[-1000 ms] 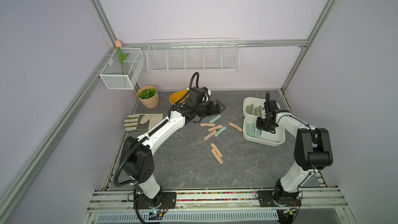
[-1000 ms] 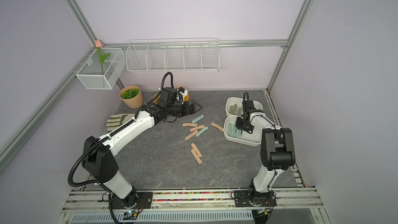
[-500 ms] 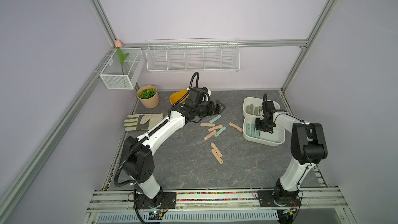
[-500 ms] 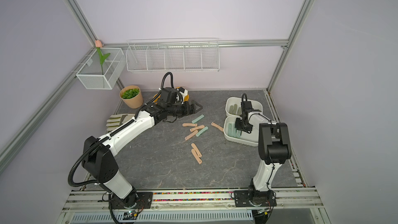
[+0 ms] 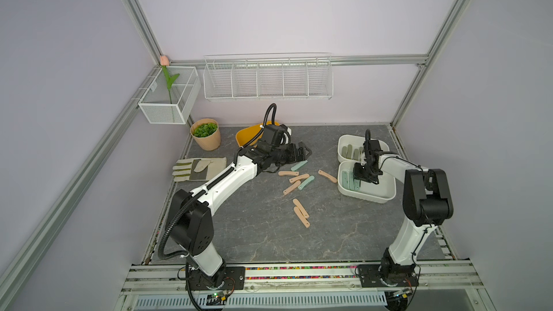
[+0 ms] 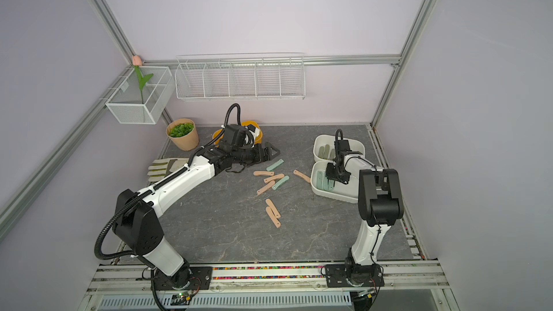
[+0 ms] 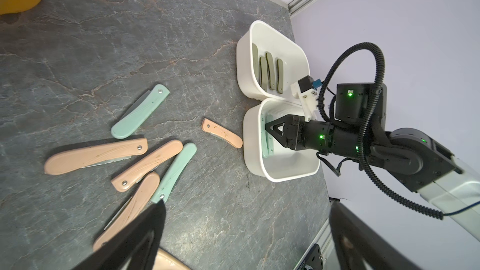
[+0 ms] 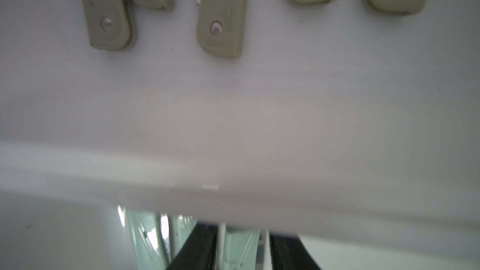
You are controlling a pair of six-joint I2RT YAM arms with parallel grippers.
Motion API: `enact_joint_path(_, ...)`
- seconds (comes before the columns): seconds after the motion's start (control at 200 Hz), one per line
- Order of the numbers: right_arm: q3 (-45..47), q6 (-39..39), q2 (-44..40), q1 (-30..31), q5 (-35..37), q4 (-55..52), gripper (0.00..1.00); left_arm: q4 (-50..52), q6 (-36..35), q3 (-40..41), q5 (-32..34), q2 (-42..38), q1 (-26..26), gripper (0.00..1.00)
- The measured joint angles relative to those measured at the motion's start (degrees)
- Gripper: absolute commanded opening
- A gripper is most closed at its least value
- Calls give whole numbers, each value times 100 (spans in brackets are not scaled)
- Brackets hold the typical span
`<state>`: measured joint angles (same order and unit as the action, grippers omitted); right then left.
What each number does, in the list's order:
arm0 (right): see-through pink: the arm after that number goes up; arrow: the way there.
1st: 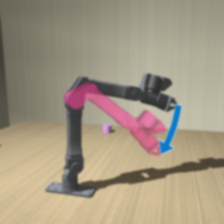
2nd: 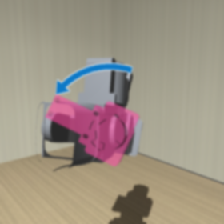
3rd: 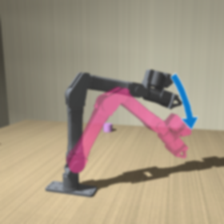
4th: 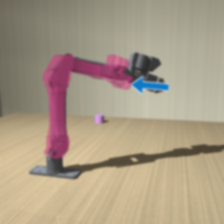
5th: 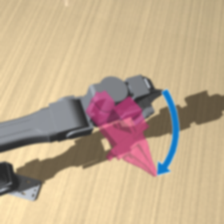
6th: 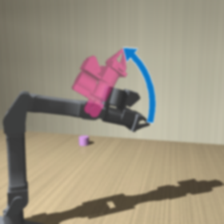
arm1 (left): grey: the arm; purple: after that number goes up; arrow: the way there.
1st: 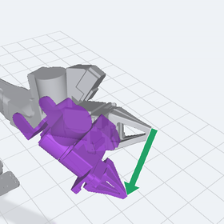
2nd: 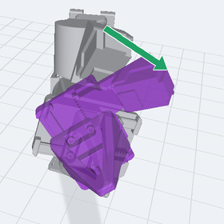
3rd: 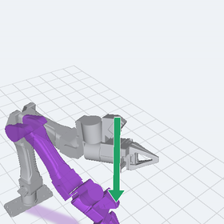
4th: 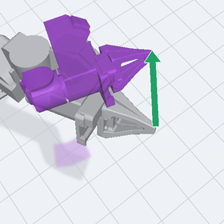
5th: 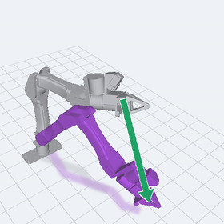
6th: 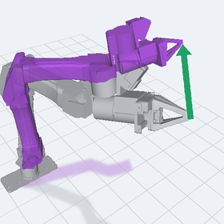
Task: Place the fruit knives into the storage box by color
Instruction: Place the fruit knife in the storage box, then pick up the fruit knife from the center of the board.
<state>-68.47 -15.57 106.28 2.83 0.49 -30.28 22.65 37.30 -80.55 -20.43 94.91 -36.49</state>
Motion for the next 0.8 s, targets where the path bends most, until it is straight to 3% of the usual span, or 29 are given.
enact_joint_path(0.1,48,-50,-286,0,-70,-63,41,2,0,168,63,-142,0,99)
enact_joint_path(0.3,136,-258,-1300,205,-229,-208,63,-2,-2,616,256,-621,0,99)
enact_joint_path(0.52,-48,-551,-1775,1453,-118,-498,81,-2,-33,1178,413,-1172,114,99)
enact_joint_path(0.8,-992,-999,-1137,2761,310,-822,87,68,-118,1596,413,-1657,822,99)
